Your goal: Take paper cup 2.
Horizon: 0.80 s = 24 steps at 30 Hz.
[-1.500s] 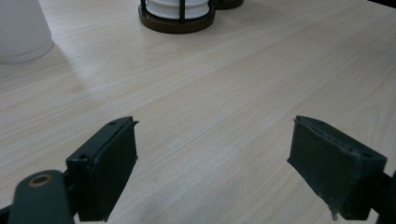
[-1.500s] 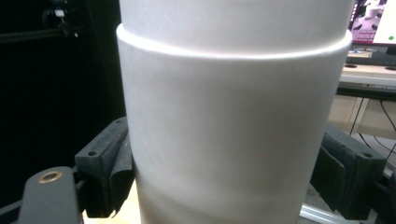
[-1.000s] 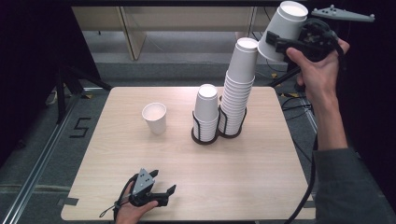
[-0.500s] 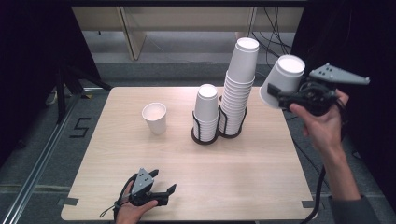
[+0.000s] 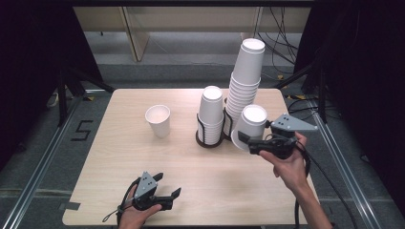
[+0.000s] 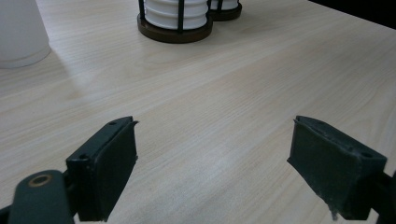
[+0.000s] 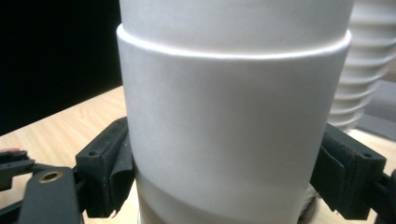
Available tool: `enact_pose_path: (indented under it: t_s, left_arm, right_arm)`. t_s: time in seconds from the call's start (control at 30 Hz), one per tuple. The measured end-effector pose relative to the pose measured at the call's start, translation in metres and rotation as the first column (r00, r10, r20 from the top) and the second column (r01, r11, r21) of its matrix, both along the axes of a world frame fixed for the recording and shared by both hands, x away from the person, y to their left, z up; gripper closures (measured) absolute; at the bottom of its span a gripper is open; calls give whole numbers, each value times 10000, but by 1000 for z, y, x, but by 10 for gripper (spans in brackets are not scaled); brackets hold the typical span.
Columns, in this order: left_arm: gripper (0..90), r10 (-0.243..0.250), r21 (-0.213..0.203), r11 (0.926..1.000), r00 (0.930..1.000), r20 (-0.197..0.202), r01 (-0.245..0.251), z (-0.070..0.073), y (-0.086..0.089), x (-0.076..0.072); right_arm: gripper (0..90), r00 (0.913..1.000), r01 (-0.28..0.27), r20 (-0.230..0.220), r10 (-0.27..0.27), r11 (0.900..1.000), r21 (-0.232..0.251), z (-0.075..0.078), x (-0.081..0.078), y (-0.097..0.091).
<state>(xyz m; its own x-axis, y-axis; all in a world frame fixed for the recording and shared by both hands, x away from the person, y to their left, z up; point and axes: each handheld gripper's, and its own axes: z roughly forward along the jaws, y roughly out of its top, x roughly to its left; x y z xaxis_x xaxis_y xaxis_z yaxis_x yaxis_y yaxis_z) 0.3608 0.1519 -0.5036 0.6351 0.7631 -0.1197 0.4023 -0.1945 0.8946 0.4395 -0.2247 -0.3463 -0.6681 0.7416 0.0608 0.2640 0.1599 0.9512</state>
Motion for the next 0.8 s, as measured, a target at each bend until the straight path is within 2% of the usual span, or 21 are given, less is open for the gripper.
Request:
enact_pose_path:
  t_s: [0.03,0.07,0.1,0.13,0.17,0.2,0.3,0.33,0.4,0.43,0.47,0.6,0.63,0.73,0.77,0.8]
  left_arm:
    - [143,22,128,9999,10000,3,-22,1,0,0]
    - [144,-8,67,10000,10000,44,8,0,-1,0]
    - [143,-4,42,10000,10000,58,4,0,-2,0]
    - [144,-113,3,9999,9999,125,113,0,-3,0]
    - [144,-178,-16,9998,9997,156,179,0,-4,0]
    - [143,-168,32,9999,9997,149,167,1,-5,-1]
    - [143,-377,-201,9991,9985,405,386,3,-6,-1]
    - [143,-356,-60,9993,9985,422,359,5,-5,-2]
    - [143,-403,-316,9986,9979,512,420,5,-5,-1]
    - [143,-379,-338,9986,9978,541,398,5,-5,-1]
    - [143,-332,-280,9990,9981,527,347,5,-5,-1]
    - [143,-307,-282,9991,9980,547,323,6,-4,-2]
    - [143,-323,-295,9990,9979,564,340,6,-4,-2]
    - [143,-424,-478,9978,9973,592,453,5,-5,-2]
    - [143,-485,-483,9975,9968,635,516,5,-5,-2]
    - [143,-443,-410,9981,9971,626,469,6,-5,-3]
  right_arm:
    - [177,9999,-159,-12,159,9999,-22,-5,1,4]
    - [177,9997,-227,32,227,9997,-43,-10,0,8]
    - [177,9995,-321,19,321,9994,130,-16,0,12]
    - [177,9993,-383,-21,383,9993,-18,-20,0,16]
    - [177,9979,-598,-259,596,9982,-83,-23,0,21]
    - [177,9970,-722,-285,726,9973,159,-27,-1,25]
    - [177,9945,-994,-306,998,9949,142,-38,-4,38]
    - [177,9934,-1107,-287,1110,9938,135,-42,-4,41]
    - [177,9901,-1324,-452,1331,9910,186,-51,-7,50]
    - [177,9873,-1547,-341,1551,9879,140,-56,-7,54]
    - [177,9847,-1634,-596,1638,9865,113,-60,-8,58]
    - [177,9736,-2079,-929,2085,9780,169,-73,-13,71]
    - [177,9752,-2051,-864,2036,9787,-81,-76,-14,73]
    - [177,9681,-2297,-1042,2278,9732,-68,-84,-17,80]
    - [177,9672,-2257,-1204,2239,9742,-13,-85,-18,82]
    - [176,9647,-2392,-1125,2380,9710,34,-88,-17,84]
